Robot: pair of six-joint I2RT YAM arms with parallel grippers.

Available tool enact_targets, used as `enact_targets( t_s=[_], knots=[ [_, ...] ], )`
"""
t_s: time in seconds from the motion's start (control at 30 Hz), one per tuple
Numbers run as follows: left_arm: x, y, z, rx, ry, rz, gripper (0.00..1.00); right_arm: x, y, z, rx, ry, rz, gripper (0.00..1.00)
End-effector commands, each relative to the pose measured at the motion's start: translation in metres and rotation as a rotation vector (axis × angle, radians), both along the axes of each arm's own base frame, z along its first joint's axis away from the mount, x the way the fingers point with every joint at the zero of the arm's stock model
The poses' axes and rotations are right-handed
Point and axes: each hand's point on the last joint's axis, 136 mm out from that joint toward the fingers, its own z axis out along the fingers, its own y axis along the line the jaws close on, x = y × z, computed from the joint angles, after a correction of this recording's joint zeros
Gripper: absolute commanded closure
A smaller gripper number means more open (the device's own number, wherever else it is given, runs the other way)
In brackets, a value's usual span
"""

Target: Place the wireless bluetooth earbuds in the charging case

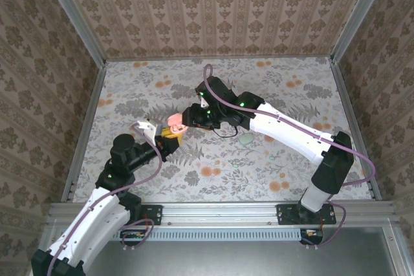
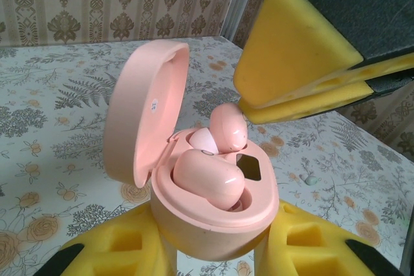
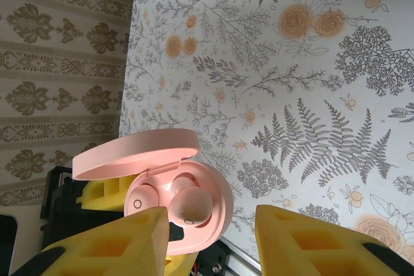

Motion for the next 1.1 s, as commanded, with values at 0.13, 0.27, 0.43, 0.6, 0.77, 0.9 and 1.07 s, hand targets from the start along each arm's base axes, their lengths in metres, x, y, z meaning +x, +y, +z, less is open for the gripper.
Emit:
enact_targets(
  t_s=[0.13, 0.27, 0.43, 0.6, 0.77, 0.9, 1.07],
  knots=[
    [-0.003, -0.002, 0.015, -0.004, -0.047, -0.017, 1.0, -0.001, 0.01, 0.013, 0.039, -0.015, 0.011, 0.6],
    [-0.003, -0.002, 0.014, -0.003, -0.043, -0.019, 1.0, -0.002, 0.015, 0.013, 0.045, -0.015, 0.019, 0.6],
    [-0.004, -0.003, 0.013, -0.002, -0.04, -0.023, 1.0, -0.002, 0.019, 0.013, 0.045, -0.013, 0.024, 0.6],
    [-0.004, -0.003, 0.013, -0.002, -0.039, -0.025, 1.0, -0.002, 0.025, 0.01, 0.04, -0.009, 0.035, 0.6],
    [-0.005, -0.003, 0.012, 0.002, -0.036, -0.028, 1.0, -0.003, 0.026, 0.007, 0.029, -0.002, 0.039, 0.61],
    [-0.005, -0.003, 0.012, 0.008, -0.038, -0.03, 1.0, -0.003, 0.023, 0.006, 0.016, -0.011, 0.033, 0.67],
    [-0.005, -0.004, 0.012, 0.012, -0.04, -0.032, 1.0, -0.003, 0.023, 0.002, 0.003, -0.004, 0.035, 0.68]
  ],
)
